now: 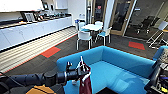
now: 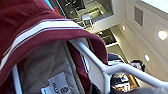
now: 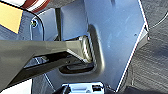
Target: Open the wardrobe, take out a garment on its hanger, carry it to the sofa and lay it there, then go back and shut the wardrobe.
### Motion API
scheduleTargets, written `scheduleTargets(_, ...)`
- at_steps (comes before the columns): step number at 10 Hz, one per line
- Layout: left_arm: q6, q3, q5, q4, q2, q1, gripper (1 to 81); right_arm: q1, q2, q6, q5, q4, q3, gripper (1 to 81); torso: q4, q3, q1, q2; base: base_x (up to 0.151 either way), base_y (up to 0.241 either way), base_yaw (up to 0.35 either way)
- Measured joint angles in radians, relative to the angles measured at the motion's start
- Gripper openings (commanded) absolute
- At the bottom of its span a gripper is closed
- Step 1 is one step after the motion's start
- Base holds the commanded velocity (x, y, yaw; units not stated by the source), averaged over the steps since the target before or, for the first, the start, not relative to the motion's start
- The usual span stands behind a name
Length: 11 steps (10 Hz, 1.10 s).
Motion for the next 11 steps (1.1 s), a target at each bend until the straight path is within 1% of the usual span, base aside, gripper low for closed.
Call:
scheduleTargets(8,0.000,0.000,0.008,0.002,-0.011,0.000,1.0,-0.001,0.001,0.000,-0.001,0.000,0.000,81.1,0.000,0.000,0.000,0.000,0.000,0.000,-0.329)
scheduleTargets(10,0.000,0.000,0.011,0.002,-0.011,0.000,1.0,0.000,0.001,0.000,-0.001,0.000,0.000,81.1,0.000,0.000,0.000,0.000,0.000,0.000,-0.201)
scheduleTargets(11,0.000,0.000,0.011,0.002,-0.007,0.000,1.0,-0.002,0.001,0.000,-0.001,0.000,0.000,81.1,0.000,0.000,0.000,0.000,0.000,-0.065,0.000)
